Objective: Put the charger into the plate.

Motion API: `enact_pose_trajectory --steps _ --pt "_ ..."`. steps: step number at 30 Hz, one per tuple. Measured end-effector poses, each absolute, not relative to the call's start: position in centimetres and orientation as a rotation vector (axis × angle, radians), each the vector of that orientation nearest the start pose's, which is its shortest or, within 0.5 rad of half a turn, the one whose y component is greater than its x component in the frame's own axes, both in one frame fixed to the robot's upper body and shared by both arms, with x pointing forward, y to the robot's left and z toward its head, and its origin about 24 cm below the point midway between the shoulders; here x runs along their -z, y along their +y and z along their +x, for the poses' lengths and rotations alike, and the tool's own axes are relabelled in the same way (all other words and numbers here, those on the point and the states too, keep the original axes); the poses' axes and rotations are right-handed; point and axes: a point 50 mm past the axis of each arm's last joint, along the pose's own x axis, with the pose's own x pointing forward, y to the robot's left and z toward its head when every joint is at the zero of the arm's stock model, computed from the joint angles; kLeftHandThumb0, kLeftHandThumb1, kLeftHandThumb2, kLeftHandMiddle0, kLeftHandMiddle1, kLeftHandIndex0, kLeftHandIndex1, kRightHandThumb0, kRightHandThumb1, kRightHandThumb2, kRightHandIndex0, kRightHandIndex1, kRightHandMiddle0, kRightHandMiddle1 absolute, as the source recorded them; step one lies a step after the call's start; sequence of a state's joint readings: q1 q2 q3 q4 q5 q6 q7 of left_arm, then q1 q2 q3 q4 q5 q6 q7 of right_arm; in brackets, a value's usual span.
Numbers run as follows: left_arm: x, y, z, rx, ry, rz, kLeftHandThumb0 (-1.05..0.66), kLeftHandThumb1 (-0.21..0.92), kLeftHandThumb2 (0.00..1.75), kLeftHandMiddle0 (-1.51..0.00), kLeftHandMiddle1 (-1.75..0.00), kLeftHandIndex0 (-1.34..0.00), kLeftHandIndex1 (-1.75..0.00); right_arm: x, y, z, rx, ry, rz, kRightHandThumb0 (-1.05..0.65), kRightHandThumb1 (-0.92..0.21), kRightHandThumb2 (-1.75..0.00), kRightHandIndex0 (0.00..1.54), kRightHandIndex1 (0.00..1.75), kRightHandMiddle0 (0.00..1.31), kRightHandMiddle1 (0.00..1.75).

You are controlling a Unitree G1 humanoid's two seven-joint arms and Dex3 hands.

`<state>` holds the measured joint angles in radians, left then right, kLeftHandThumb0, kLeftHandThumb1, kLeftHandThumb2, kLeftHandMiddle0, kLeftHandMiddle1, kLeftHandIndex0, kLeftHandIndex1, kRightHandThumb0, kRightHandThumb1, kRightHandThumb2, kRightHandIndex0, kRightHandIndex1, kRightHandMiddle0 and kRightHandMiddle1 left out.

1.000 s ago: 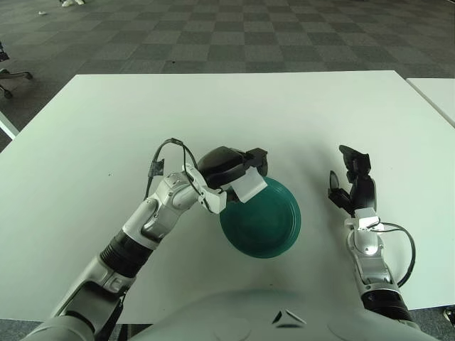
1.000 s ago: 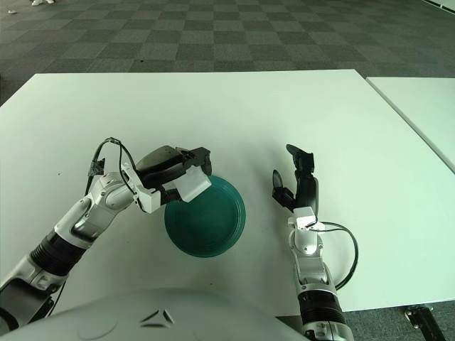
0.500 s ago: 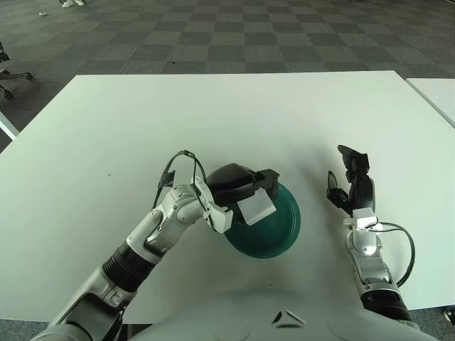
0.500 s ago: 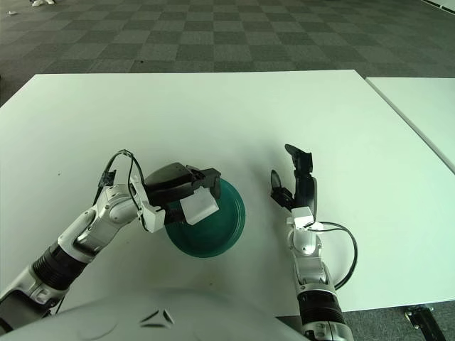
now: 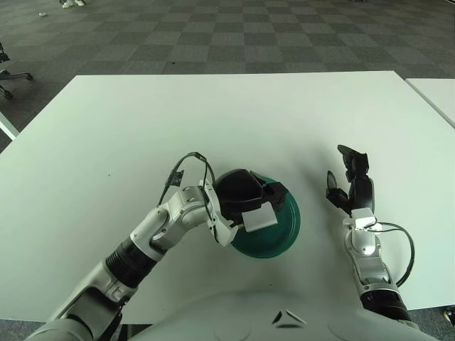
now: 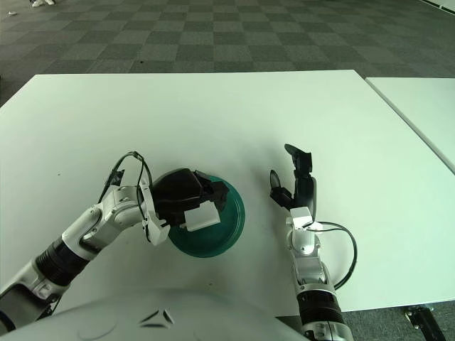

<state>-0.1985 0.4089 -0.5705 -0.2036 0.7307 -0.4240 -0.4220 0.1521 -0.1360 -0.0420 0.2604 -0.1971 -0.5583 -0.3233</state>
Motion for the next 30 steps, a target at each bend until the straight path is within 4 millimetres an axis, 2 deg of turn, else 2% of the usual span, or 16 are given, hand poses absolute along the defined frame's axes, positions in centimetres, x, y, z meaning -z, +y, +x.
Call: enact_pose_trajectory --steps 5,6,8,9,12,13,14,15,16,17,18,19,21,24,25,30 --pt "-8.77 4.48 20.74 1.112 -0.662 1.209 -0.01 0.17 1.49 -0.61 -1.75 -0.61 -1.73 -0.88 -20.0 20.47 0.282 -0.192 -0.303 -0.78 -0.92 -0.65 0.28 0.0 0.0 0.94" --pt "-8.77 4.48 20.75 1.112 -0.663 1.213 -0.17 0.25 1.36 -0.8 -1.75 -0.61 -1.7 -0.88 -19.99 20.47 0.281 -0.192 -0.304 -0.78 -0.92 -0.65 0.28 0.0 0.0 0.94" --pt "-8.74 4.46 20.77 1.109 -0.663 1.225 -0.31 0.33 1.26 -0.97 -1.75 -0.59 -1.7 -0.89 -19.96 20.49 0.28 -0.193 -0.305 -0.78 -0.92 -0.65 0.28 0.0 0.0 0.94" --pt "-8.73 4.46 20.78 1.109 -0.662 1.227 -0.37 0.36 1.23 -1.03 -1.75 -0.57 -1.71 -0.9 -19.95 20.5 0.28 -0.193 -0.305 -0.78 -0.92 -0.65 0.28 0.0 0.0 0.94" --pt "-8.75 4.44 20.81 1.106 -0.663 1.226 -0.43 0.41 1.18 -1.06 -1.75 -0.54 -1.73 -0.91 -19.95 20.51 0.28 -0.194 -0.306 -0.78 -0.92 -0.65 0.28 0.0 0.0 0.94" --pt "-8.75 4.43 20.82 1.107 -0.662 1.223 -0.52 0.51 1.07 -1.0 -1.75 -0.51 -1.7 -0.91 -19.94 20.52 0.28 -0.194 -0.306 -0.78 -0.92 -0.65 0.28 0.0 0.0 0.94" --pt "-8.72 4.44 20.84 1.109 -0.659 1.218 -0.69 0.66 0.95 -0.75 -1.74 -0.44 -1.63 -0.92 -19.94 20.53 0.28 -0.195 -0.306 -0.78 -0.92 -0.65 0.28 0.0 0.0 0.94" --pt "-8.64 4.45 20.87 1.113 -0.652 1.212 -0.79 0.75 0.87 -0.58 -1.74 -0.39 -1.59 -0.93 -19.93 20.54 0.281 -0.195 -0.306 -0.78 -0.92 -0.65 0.28 0.0 0.0 0.94" --pt "-8.55 4.48 20.91 1.12 -0.643 1.204 -0.87 0.81 0.84 -0.44 -1.57 -0.33 -1.54 -0.94 -19.92 20.56 0.281 -0.196 -0.306 -0.78 -0.92 -0.65 0.28 0.0 0.0 0.94" --pt "-8.43 4.52 20.94 1.128 -0.633 1.197 -0.9 0.84 0.83 -0.39 -1.5 -0.31 -1.52 -0.95 -19.9 20.58 0.281 -0.197 -0.305 -0.78 -0.92 -0.65 0.28 0.0 0.0 0.94" --pt "-8.32 4.56 20.96 1.135 -0.625 1.192 -0.95 0.87 0.85 -0.3 -1.21 -0.2 -1.4 -0.96 -19.89 20.59 0.281 -0.198 -0.305 -0.78 -0.92 -0.65 0.28 0.0 0.0 0.94" --pt "-8.21 4.6 20.98 1.146 -0.617 1.192 -0.97 0.88 0.85 -0.28 -1.08 -0.16 -1.35 -0.97 -19.89 20.6 0.281 -0.198 -0.304 -0.78 -0.92 -0.65 0.28 0.0 0.0 0.94" --pt "-8.01 4.7 21.01 1.175 -0.609 1.201 -1.02 0.9 0.91 -0.25 -0.64 -0.06 -1.03 -0.98 -19.88 20.61 0.282 -0.198 -0.304 -0.78 -0.92 -0.65 0.28 0.0 0.0 0.94" --pt "-7.93 4.91 21.14 1.207 -0.602 1.217 -1.04 0.92 0.95 -0.23 -0.32 -0.02 -0.78 -1.0 -19.86 20.66 0.282 -0.2 -0.304 -0.78 -0.92 -0.65 0.28 0.0 0.0 0.94" --pt "-7.99 4.97 21.18 1.213 -0.602 1.222 -1.04 0.92 0.96 -0.23 -0.28 -0.02 -0.75 -1.01 -19.86 20.67 0.282 -0.2 -0.304 -0.78 -0.92 -0.65 0.28 0.0 0.0 0.94" --pt "-8.72 5.11 21.18 1.225 -0.617 1.233 -1.05 0.92 0.98 -0.15 -0.08 0.0 -0.37 -1.01 -19.84 20.73 0.282 -0.2 -0.303 -0.78 -0.92 -0.65 0.28 0.0 0.0 0.94"
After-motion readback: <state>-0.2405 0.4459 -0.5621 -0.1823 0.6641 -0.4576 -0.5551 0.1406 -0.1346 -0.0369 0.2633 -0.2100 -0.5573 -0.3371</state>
